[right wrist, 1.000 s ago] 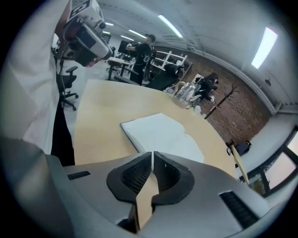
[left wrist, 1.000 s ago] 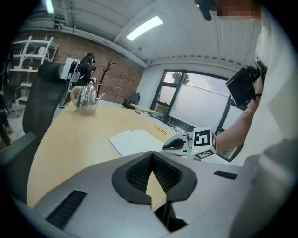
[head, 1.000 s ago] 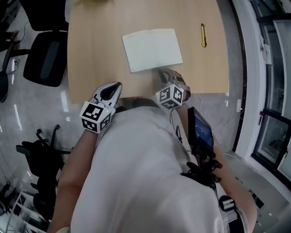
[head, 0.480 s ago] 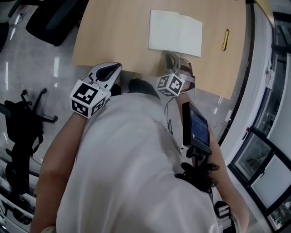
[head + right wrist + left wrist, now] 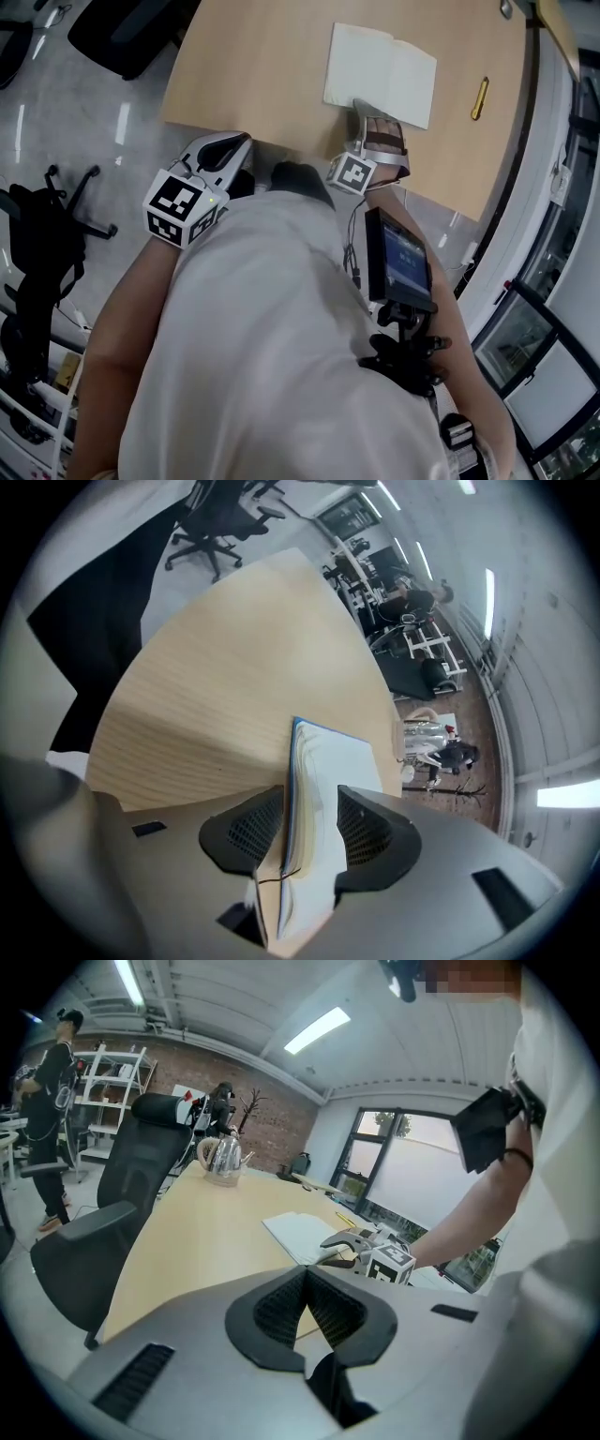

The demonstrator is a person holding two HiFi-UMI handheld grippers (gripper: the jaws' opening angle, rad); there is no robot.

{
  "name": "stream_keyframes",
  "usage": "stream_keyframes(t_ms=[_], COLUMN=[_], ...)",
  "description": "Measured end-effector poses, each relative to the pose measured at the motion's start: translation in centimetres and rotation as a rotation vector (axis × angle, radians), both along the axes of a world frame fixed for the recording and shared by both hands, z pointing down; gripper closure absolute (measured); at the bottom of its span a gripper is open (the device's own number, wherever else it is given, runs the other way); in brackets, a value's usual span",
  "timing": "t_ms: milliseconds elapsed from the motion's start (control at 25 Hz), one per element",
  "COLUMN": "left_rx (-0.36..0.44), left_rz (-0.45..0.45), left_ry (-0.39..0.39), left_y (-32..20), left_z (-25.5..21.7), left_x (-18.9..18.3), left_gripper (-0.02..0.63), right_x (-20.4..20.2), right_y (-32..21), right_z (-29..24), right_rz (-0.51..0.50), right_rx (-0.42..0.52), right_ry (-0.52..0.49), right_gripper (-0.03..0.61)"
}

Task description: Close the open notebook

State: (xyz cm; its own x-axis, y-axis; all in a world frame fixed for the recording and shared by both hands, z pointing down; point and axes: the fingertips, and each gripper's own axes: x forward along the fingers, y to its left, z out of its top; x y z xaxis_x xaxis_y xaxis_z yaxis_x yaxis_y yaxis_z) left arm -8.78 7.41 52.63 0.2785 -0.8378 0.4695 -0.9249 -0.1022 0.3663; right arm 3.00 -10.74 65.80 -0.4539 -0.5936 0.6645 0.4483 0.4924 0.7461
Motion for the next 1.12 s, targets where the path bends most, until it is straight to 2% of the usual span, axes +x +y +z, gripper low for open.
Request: stream_keyframes(t_ms=[240, 400, 520, 760, 1120], left_rx=[-0.009, -0.018, -0.018, -0.012, 0.011], left_rz=[-0.035, -0.040, -0.020, 0.011, 0.105], left_ry=[0.005, 0.012, -0.001, -0.011, -0.047], left_y=[-0.1, -0.4, -0.2, -0.5, -2.5], left_z=[0.1, 0.2, 0.3, 0.3, -0.1], left_x=[-1.2, -1.4, -1.5, -1.6, -1.0], left_gripper=[0.609, 0.609, 0.609, 0.609, 0.609], right_x=[-0.6, -0.4, -0.3, -1.1, -1.0], right_y=[-0.5, -0.5, -0.1, 0.2, -0.2], right_z=[0.2, 0.8, 1.2, -0.5, -3.3], right_rz=[0.002, -0.010, 0.022, 0.130, 0.355], right_rx=[0.071, 0.066, 0.034, -0.089, -0.347], right_ry=[-0.020, -0.013, -0.032, -0.168, -0.499], right_gripper=[0.422, 0.512, 0.540, 0.551, 0.554])
